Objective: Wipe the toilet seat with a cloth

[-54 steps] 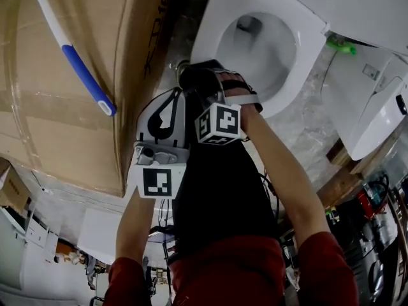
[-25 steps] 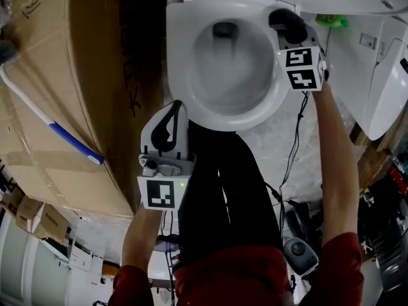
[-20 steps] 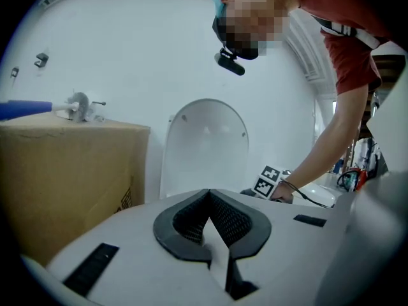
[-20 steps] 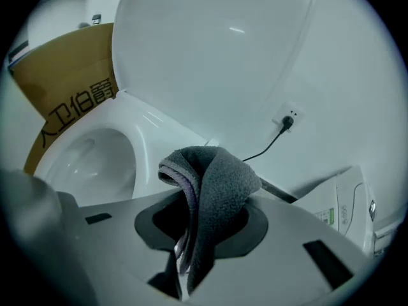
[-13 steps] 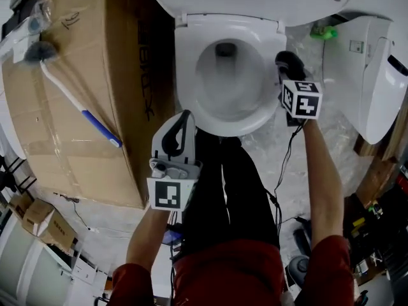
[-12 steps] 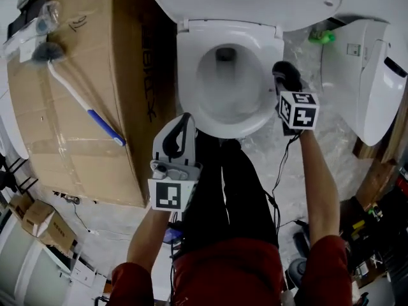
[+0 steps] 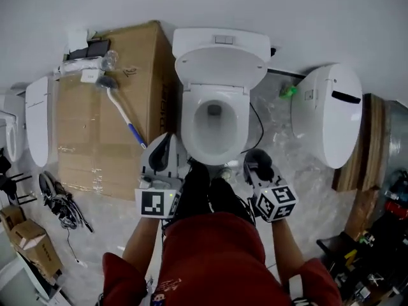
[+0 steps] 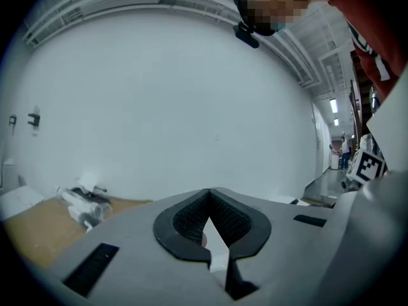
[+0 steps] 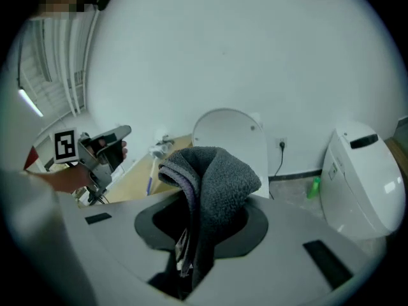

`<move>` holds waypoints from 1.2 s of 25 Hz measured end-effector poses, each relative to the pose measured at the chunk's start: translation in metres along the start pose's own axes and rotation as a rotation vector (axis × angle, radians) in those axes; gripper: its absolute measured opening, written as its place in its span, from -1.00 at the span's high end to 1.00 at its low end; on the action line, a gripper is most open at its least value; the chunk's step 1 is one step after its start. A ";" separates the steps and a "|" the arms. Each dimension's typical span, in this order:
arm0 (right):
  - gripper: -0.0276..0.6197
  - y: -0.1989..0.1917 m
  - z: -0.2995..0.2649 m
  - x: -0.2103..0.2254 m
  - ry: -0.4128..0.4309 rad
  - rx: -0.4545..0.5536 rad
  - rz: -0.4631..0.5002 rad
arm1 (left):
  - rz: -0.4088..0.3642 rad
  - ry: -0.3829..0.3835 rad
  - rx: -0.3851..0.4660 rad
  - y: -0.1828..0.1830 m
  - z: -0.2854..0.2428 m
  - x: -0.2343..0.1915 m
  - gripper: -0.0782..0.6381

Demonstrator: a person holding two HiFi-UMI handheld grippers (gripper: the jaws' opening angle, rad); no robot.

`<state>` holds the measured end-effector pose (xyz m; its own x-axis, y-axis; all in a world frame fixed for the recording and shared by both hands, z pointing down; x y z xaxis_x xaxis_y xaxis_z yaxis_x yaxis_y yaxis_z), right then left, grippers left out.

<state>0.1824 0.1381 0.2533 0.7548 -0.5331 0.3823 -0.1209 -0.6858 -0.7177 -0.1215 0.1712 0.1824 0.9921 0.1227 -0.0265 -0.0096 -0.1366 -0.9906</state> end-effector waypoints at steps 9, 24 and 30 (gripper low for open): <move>0.67 0.159 0.081 -0.066 0.048 0.526 0.342 | -0.062 0.041 0.249 0.119 0.013 0.010 0.75; 0.67 0.231 0.098 -0.119 -0.050 0.867 0.538 | -0.167 0.065 0.328 0.173 0.007 -0.002 0.75; 0.67 0.226 0.096 -0.115 -0.066 0.833 0.532 | -0.151 0.056 0.322 0.169 0.005 -0.002 0.75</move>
<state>0.1301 0.0922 -0.0090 0.7712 -0.6244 -0.1240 0.0184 0.2166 -0.9761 -0.1260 0.1525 0.0145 0.9906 0.0624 0.1214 0.1071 0.1967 -0.9746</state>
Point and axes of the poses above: the fingertips, and each gripper's own axes: z backward along the fingers, x to its right, y out of its top, the point moved 10 cm from there along z, backward along the fingers, and after that the axes turned 2 degrees about x, right-handed, at the moved point
